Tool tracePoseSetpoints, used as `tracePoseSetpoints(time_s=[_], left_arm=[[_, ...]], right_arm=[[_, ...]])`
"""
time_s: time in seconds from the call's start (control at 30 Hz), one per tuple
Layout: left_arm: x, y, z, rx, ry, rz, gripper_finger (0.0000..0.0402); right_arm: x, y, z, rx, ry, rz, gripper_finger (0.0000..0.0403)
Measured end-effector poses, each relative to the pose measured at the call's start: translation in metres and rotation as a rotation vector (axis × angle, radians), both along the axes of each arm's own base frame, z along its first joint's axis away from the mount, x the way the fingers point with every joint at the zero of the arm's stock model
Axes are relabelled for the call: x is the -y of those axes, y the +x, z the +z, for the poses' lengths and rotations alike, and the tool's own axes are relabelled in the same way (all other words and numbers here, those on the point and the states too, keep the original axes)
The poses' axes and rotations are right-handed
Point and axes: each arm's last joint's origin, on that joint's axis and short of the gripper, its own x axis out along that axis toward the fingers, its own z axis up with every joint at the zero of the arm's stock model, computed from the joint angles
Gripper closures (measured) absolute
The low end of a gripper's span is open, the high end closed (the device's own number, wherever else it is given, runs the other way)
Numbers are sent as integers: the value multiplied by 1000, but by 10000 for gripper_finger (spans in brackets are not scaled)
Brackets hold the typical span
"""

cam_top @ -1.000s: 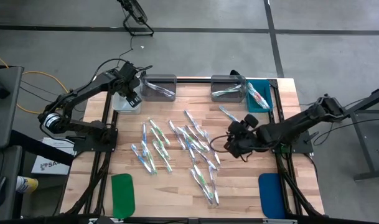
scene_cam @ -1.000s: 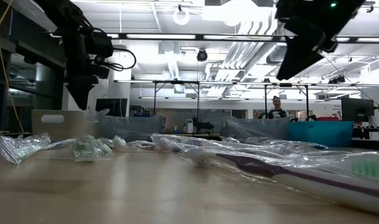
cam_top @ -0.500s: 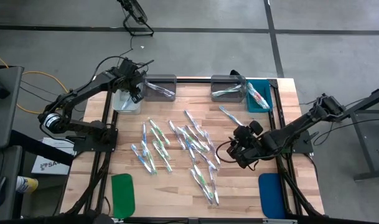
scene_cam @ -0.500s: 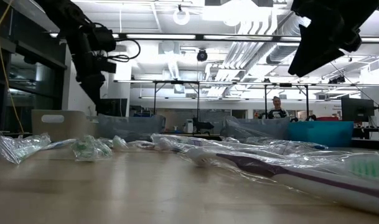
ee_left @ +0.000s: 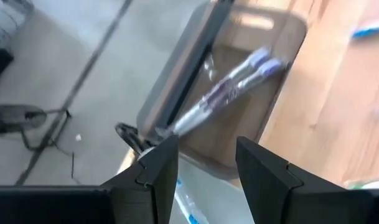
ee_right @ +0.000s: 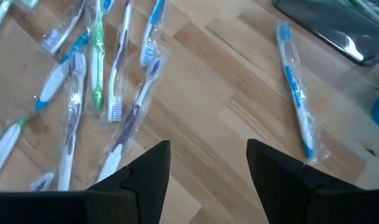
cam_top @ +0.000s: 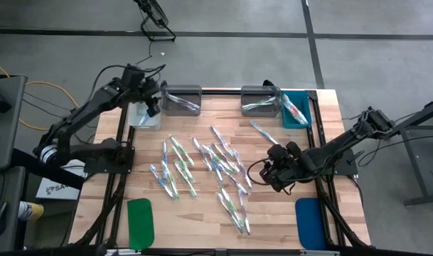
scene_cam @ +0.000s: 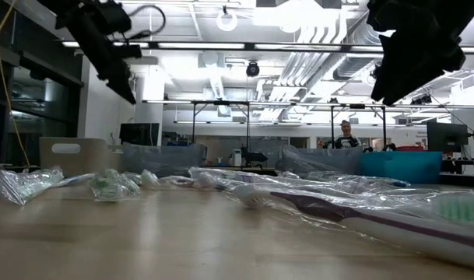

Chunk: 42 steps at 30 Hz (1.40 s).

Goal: Pick & Place Toothbrushes
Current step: Put the blue toothbrush into the white bin

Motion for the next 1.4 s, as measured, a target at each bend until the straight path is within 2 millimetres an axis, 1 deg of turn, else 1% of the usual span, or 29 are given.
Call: tracePoseSetpoints(time_s=[0.13, 0.33, 0.47, 0.63, 0.77, 0.87, 0.93, 1.07, 1.2, 1.4], left_arm=[[12, -3, 9, 42, 32, -40, 247], [23, 7, 10, 39, 40, -133, 247], [28, 12, 10, 18, 46, -174, 247], [33, 15, 1, 14, 41, -212, 247], [35, 17, -14, 20, 14, -246, 247], [35, 19, -21, 50, -3, -284, 247], [35, 19, -24, 54, -10, -291, 247], [37, 20, -23, 82, -22, -325, 247], [39, 19, -20, 115, -22, -356, 247], [40, 19, -18, 143, -15, -379, 247]], right_arm=[[5, -3, -2, -22, -3, -49, 198], [21, -5, -17, -86, 15, -116, 198], [40, -5, -27, -153, 34, -166, 198], [73, 3, -29, -199, 35, -202, 198], [103, 11, -30, -230, 82, -166, 198], [124, 15, -33, -255, 113, -133, 198], [138, 16, -35, -264, 140, -102, 198], [159, 16, -39, -262, 215, -57, 198], [174, 15, -48, -293, 286, -34, 198], [181, 20, -64, -351, 315, 5, 198]])
